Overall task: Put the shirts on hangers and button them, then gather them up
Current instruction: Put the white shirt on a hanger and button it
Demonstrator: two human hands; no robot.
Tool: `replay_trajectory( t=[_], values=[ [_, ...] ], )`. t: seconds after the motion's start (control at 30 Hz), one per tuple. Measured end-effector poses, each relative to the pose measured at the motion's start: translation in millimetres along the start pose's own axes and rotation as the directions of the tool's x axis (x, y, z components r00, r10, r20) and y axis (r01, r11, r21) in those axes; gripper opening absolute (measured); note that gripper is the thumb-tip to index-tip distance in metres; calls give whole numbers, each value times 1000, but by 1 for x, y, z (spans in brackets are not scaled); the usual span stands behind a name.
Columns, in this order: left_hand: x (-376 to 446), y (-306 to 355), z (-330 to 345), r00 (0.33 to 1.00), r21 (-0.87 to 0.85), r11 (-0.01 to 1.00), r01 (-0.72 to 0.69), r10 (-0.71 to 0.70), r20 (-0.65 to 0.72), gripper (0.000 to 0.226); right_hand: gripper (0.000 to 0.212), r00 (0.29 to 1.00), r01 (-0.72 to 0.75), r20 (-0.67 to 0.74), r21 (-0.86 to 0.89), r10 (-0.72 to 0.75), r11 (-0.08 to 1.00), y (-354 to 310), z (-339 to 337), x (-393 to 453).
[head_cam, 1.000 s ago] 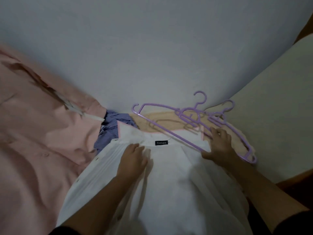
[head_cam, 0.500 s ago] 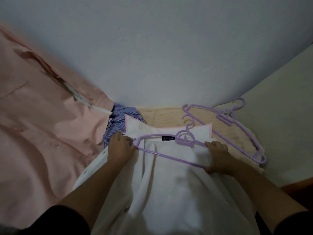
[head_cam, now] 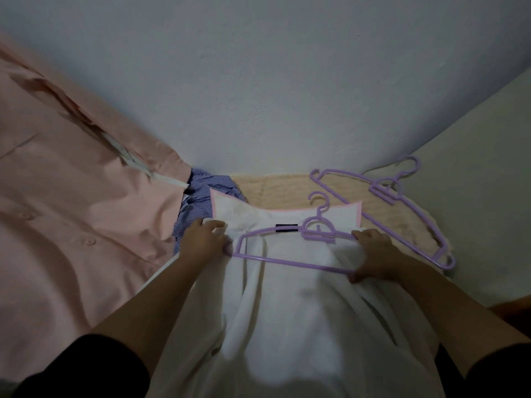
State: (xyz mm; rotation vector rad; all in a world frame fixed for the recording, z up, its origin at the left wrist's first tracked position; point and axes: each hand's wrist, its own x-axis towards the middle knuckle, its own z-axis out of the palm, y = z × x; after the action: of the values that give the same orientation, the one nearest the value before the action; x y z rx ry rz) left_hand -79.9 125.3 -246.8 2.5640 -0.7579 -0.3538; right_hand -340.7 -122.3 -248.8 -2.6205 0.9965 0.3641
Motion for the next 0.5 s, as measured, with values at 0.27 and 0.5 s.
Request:
replay_trajectory(
  t=[0.27, 0.5],
  values=[
    [-12, 27, -21, 990, -380, 925, 16, 38, 133, 52, 112, 990, -58, -134, -169, 35, 984, 9, -18, -23],
    [-34, 69, -23, 969, -886, 457, 84, 171, 180, 62, 111, 987, 19, -157, -52, -27, 998, -43, -11, -26]
  ],
)
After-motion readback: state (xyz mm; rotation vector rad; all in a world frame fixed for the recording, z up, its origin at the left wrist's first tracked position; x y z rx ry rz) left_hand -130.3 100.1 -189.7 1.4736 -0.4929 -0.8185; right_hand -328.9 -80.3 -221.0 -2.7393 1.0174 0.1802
